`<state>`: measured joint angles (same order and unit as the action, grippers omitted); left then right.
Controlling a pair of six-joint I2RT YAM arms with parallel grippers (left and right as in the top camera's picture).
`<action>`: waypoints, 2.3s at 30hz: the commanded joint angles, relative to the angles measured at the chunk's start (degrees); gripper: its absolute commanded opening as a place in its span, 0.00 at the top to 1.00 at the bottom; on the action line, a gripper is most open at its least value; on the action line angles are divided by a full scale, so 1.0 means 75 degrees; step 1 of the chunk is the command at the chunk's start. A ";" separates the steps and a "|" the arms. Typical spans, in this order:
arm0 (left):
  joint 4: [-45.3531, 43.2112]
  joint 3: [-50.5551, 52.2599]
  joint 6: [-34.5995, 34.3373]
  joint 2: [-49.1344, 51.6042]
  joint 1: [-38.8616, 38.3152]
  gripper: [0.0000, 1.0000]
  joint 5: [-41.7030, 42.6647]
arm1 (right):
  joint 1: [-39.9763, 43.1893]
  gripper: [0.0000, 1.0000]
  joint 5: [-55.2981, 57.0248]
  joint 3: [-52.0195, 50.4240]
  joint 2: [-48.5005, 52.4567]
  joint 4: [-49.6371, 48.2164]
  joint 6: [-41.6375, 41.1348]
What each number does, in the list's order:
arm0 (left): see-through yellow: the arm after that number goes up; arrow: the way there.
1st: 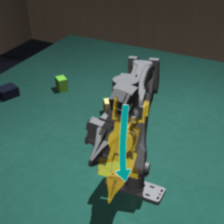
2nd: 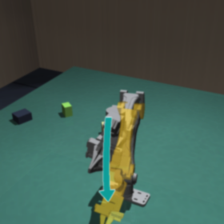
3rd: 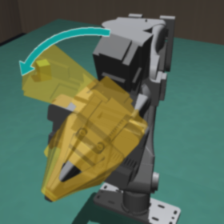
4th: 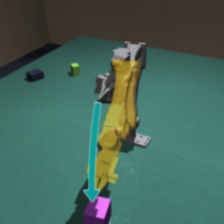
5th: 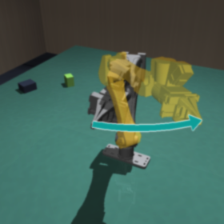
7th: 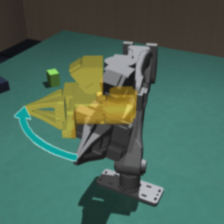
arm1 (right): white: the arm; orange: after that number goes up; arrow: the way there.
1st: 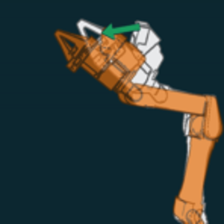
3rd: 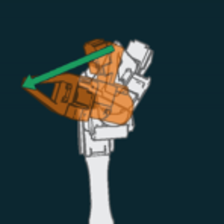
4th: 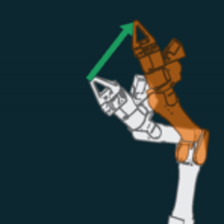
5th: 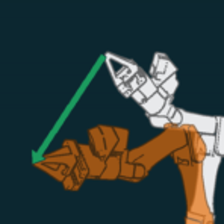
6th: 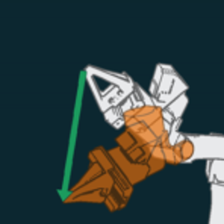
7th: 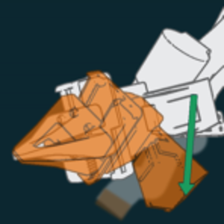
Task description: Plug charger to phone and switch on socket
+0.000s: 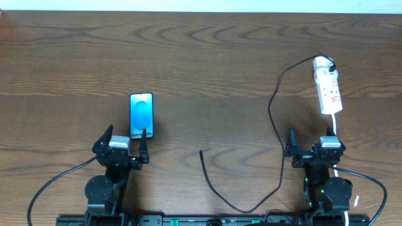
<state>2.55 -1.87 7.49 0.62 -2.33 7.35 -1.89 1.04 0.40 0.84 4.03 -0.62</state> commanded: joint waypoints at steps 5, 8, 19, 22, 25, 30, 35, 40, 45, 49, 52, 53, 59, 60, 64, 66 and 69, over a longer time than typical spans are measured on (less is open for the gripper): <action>0.0111 0.0219 -0.0061 -0.0044 0.0038 0.11 0.0099 | -0.0061 0.01 -0.0044 -0.0012 -0.0055 0.0032 0.0032; 0.0111 0.0219 -0.0064 -0.0044 0.0038 0.11 0.0099 | -0.0061 0.01 -0.0044 -0.0012 -0.0055 0.0032 0.0035; 0.0111 0.0219 -0.0061 -0.0044 0.0038 0.11 0.0102 | -0.0061 0.01 -0.0044 -0.0012 -0.0055 0.0032 0.0035; 0.0111 0.0219 -0.0061 -0.0044 0.0038 0.11 0.0102 | -0.0061 0.01 -0.0044 -0.0012 -0.0055 0.0032 0.0035; 0.0111 0.0219 -0.0064 -0.0044 0.0038 0.11 0.0102 | -0.0061 0.01 -0.0044 -0.0012 -0.0055 0.0032 0.0035; 0.0111 0.0219 -0.0061 -0.0044 0.0038 0.11 0.0102 | -0.0061 0.01 -0.0044 -0.0012 -0.0055 0.0032 0.0035; 0.0111 0.0219 -0.0061 -0.0044 0.0038 0.11 0.0102 | -0.0061 0.01 -0.0044 -0.0012 -0.0055 0.0032 0.0035; 0.0111 0.0219 -0.0061 -0.0044 0.0038 0.11 0.0102 | -0.0061 0.01 -0.0044 -0.0012 -0.0055 0.0032 0.0035; 0.0111 0.0219 -0.0061 -0.0044 0.0038 0.11 0.0102 | -0.0061 0.01 -0.0044 -0.0012 -0.0055 0.0032 0.0035; 0.0111 0.0219 -0.0061 -0.0041 0.0038 0.11 0.0102 | -0.0061 0.01 -0.0044 -0.0012 -0.0055 0.0032 0.0035; 0.0108 0.0219 -0.0061 -0.0038 0.0038 0.11 0.0102 | -0.0061 0.01 -0.0044 -0.0012 -0.0055 0.0032 0.0035; 0.0108 0.0219 -0.0061 -0.0038 0.0038 0.11 0.0099 | -0.0061 0.01 -0.0044 -0.0012 -0.0055 0.0032 0.0035; 0.0070 0.0219 -0.0061 -0.0038 0.0038 0.11 0.0102 | -0.0061 0.01 -0.0044 -0.0012 -0.0055 0.0032 0.0035; 0.0026 0.0216 -0.0067 -0.0038 0.0035 0.11 0.0207 | -0.0061 0.01 -0.0044 -0.0012 -0.0055 0.0032 0.0035; -0.0152 0.0204 -0.0096 -0.0038 0.0035 0.11 0.0761 | -0.0061 0.01 -0.0044 -0.0012 -0.0055 0.0032 0.0035; -0.0152 0.0204 -0.0096 -0.0038 0.0038 0.11 0.0758 | -0.0061 0.01 -0.0044 -0.0012 -0.0055 0.0032 0.0035; -0.0152 0.0143 -0.0140 -0.0038 0.0038 0.11 0.0764 | -0.0061 0.01 -0.0044 -0.0012 -0.0055 0.0032 0.0035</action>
<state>1.17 -1.52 7.44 0.62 -2.33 11.11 -1.89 1.04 0.40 0.84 4.03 -0.62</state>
